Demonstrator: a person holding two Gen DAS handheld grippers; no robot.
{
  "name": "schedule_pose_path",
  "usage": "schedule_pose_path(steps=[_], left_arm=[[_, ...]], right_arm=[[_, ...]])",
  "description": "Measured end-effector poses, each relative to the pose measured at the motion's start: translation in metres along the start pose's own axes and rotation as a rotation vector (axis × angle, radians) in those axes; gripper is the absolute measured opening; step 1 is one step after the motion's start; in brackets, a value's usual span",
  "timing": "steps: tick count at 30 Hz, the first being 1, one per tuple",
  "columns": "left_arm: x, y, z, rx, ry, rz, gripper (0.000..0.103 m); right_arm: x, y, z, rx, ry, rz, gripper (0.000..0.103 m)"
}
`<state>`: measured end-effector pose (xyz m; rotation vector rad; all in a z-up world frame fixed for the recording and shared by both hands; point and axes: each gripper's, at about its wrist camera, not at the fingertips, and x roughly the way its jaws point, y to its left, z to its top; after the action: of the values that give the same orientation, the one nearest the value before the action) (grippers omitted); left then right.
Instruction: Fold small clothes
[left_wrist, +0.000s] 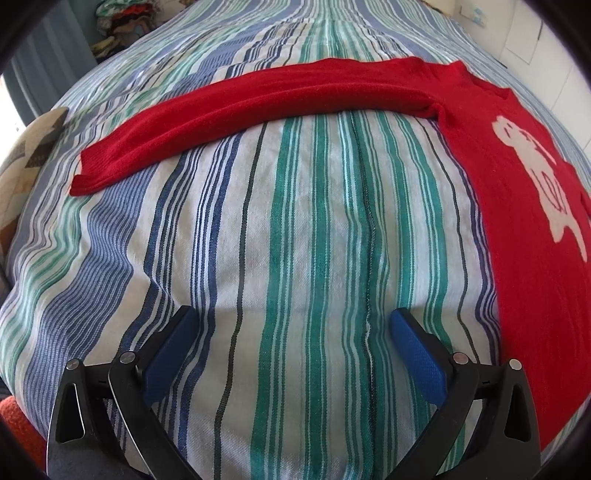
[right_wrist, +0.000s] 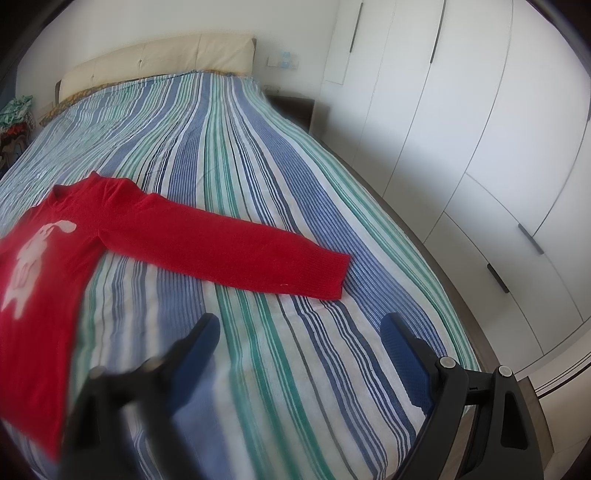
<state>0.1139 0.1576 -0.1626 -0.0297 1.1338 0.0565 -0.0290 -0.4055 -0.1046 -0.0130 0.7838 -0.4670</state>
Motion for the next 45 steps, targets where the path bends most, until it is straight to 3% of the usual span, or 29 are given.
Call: schedule_pose_path(steps=[6, 11, 16, 45], left_arm=[[-0.021, 0.010, 0.000, -0.081, -0.023, -0.059, 0.102], [-0.046, 0.012, -0.007, -0.136, -0.111, -0.112, 0.102], [-0.051, 0.011, -0.008, -0.105, -0.166, -0.082, 0.102], [-0.056, 0.029, -0.008, -0.189, -0.212, -0.069, 0.102]], right_arm=[[-0.004, -0.004, -0.002, 0.011, -0.021, 0.006, 0.089], [-0.003, -0.010, -0.001, 0.035, -0.018, 0.029, 0.091], [0.000, -0.008, 0.000, 0.026, -0.001, 0.026, 0.091], [0.005, -0.003, 0.003, 0.003, 0.011, 0.012, 0.091]])
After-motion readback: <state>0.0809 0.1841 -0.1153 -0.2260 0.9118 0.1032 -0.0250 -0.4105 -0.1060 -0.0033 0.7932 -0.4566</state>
